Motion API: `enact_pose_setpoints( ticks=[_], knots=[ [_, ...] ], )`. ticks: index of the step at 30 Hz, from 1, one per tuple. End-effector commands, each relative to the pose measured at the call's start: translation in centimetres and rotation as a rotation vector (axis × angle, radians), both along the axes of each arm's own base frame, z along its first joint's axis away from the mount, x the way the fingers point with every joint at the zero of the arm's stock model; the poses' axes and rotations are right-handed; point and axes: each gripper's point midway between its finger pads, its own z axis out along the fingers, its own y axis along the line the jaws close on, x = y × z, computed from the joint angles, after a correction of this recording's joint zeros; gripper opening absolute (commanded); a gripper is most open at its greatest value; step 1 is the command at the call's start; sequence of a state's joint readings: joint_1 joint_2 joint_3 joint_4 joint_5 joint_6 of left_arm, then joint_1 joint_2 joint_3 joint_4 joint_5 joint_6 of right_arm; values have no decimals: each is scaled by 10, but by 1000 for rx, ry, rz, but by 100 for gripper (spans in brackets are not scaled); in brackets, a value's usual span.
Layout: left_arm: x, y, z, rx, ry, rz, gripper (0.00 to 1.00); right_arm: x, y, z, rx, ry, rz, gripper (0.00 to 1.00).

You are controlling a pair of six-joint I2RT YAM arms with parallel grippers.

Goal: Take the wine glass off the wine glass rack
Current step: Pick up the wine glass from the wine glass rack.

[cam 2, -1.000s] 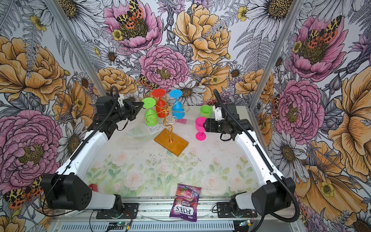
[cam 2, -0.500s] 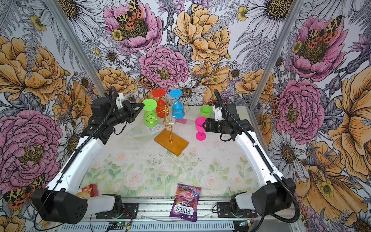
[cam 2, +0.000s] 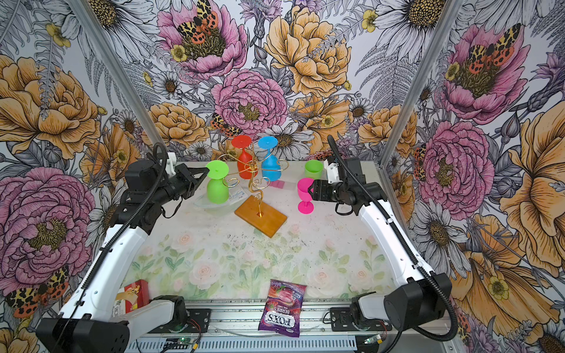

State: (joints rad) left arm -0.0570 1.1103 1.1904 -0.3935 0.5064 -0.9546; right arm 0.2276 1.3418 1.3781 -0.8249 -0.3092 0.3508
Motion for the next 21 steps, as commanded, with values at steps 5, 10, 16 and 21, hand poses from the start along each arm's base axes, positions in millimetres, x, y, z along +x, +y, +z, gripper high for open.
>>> enact_pose_setpoints(
  ticks=[5,10,16,21],
  knots=[
    [-10,18,21,101,-96,61,0,1,1,13,38,-37,1,72],
    [-14,19,39,140,-159,64,0,-1,1,16,41,-44,2,72],
    [-29,14,61,380,-266,72,0,-3,4,18,54,-43,14,72],
    [-43,2,81,591,-352,89,0,-4,6,19,68,-40,24,72]
  ],
)
